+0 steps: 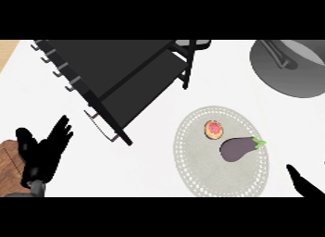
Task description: Pick the cupcake from the placemat and place it in the tiered shelf
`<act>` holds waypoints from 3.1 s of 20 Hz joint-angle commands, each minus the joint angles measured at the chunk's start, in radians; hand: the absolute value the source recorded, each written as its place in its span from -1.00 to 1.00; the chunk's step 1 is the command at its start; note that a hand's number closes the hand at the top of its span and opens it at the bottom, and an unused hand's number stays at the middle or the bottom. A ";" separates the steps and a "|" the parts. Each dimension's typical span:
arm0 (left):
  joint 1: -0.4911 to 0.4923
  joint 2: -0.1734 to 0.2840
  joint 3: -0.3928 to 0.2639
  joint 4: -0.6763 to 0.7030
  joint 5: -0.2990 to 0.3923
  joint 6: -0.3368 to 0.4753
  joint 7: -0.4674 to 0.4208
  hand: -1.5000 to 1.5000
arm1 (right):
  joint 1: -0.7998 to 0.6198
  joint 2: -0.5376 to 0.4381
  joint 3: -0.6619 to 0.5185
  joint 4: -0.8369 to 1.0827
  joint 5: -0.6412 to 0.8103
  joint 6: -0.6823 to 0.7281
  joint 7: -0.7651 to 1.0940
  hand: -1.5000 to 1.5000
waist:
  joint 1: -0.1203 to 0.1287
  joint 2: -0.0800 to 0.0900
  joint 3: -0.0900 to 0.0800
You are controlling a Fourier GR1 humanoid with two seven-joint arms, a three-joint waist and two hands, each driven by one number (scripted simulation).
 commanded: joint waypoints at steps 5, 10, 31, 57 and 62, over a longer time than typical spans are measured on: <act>-0.028 -0.002 0.007 0.017 0.005 -0.033 0.027 0.00 | 0.139 -0.142 0.185 -0.425 0.206 -0.058 0.367 -1.00 | 0.044 0.008 -0.001; -0.065 -0.021 -0.013 0.030 -0.008 -0.029 0.051 0.00 | 0.055 -0.287 0.195 -0.537 0.318 0.009 0.737 -1.00 | 0.061 0.014 -0.004; -0.056 -0.018 -0.002 0.057 -0.023 -0.070 0.033 0.00 | -0.579 0.040 0.338 -0.114 0.714 0.358 1.478 -1.00 | 0.076 0.009 0.000; -0.022 -0.048 0.004 0.015 -0.051 -0.058 0.050 0.00 | -0.675 0.450 0.122 0.269 1.072 0.539 1.429 -1.00 | 0.044 0.005 0.002; -0.003 -0.017 0.029 -0.081 -0.026 -0.067 0.120 0.00 | -0.675 0.467 0.070 0.300 1.134 0.549 1.385 -1.00 | 0.049 0.004 0.003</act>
